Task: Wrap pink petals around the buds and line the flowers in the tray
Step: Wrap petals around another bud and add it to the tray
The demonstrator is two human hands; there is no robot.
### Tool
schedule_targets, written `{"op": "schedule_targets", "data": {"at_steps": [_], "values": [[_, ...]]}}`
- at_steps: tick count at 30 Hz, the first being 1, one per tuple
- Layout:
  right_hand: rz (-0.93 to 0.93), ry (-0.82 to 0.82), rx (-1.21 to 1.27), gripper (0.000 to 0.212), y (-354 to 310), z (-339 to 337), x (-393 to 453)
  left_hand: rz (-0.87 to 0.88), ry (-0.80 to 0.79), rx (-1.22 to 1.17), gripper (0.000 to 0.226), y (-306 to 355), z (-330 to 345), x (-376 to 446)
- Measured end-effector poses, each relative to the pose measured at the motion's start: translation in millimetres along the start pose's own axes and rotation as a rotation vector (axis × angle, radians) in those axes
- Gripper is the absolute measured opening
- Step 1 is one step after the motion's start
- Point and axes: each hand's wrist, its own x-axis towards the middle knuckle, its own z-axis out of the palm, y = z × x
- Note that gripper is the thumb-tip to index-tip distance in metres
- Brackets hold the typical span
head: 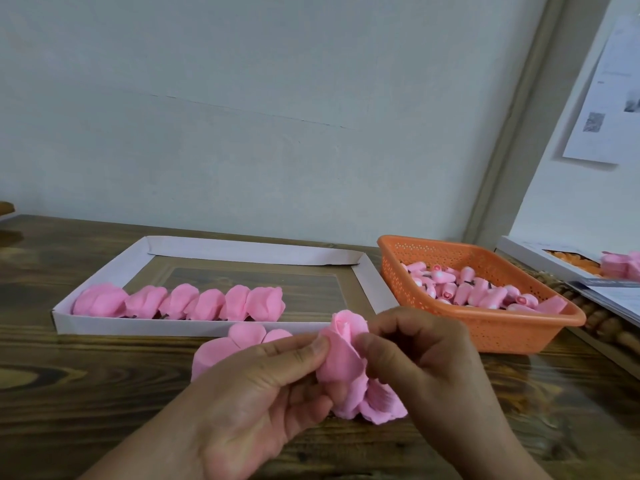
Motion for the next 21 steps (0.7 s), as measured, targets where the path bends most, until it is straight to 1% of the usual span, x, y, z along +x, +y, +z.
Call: {"op": "schedule_targets", "data": {"at_steps": [2, 3, 4, 7, 12, 14, 15, 17, 19, 21], "values": [[-0.062, 0.052, -0.03, 0.008, 3.3, 1.8, 0.0, -0.007, -0.004, -0.001, 0.018, 0.3, 0.6, 0.6], [-0.124, 0.075, -0.077, 0.004, 5.4, 2.5, 0.2, -0.011, 0.0, -0.007, 0.018, 0.3, 0.8, 1.0], [-0.192, 0.087, -0.153, 0.01, 6.9, 3.0, 0.6, -0.015, 0.01, -0.016, 0.018, 0.2, 0.9, 1.4], [-0.351, 0.039, -0.336, 0.016, 12.8, 0.3, -0.3, -0.034, 0.044, -0.07, 0.014, 0.4, 1.3, 1.7], [-0.434, -0.067, -0.276, 0.016, 7.2, -6.7, -1.6, -0.053, 0.078, -0.129, 0.011, 3.4, 2.2, 3.5], [-0.488, -0.115, -0.342, 0.016, 5.3, -6.7, -1.5, -0.063, 0.086, -0.164, 0.015, 4.0, 2.6, 4.7], [-0.491, -0.126, -0.38, 0.017, 5.6, -6.2, -0.8, -0.063, 0.087, -0.174, 0.016, 4.1, 2.6, 5.0], [-0.431, -0.112, -0.374, 0.02, 7.1, -4.8, 1.9, -0.063, 0.085, -0.175, 0.016, 4.6, 3.4, 4.7], [-0.365, -0.073, -0.289, 0.022, 9.5, -3.0, 4.6, -0.065, 0.08, -0.171, 0.015, 5.0, 4.6, 4.1], [-0.296, -0.032, -0.207, 0.02, 12.2, -0.9, 7.4, -0.061, 0.08, -0.159, 0.024, 4.6, 4.6, 4.0]]}}
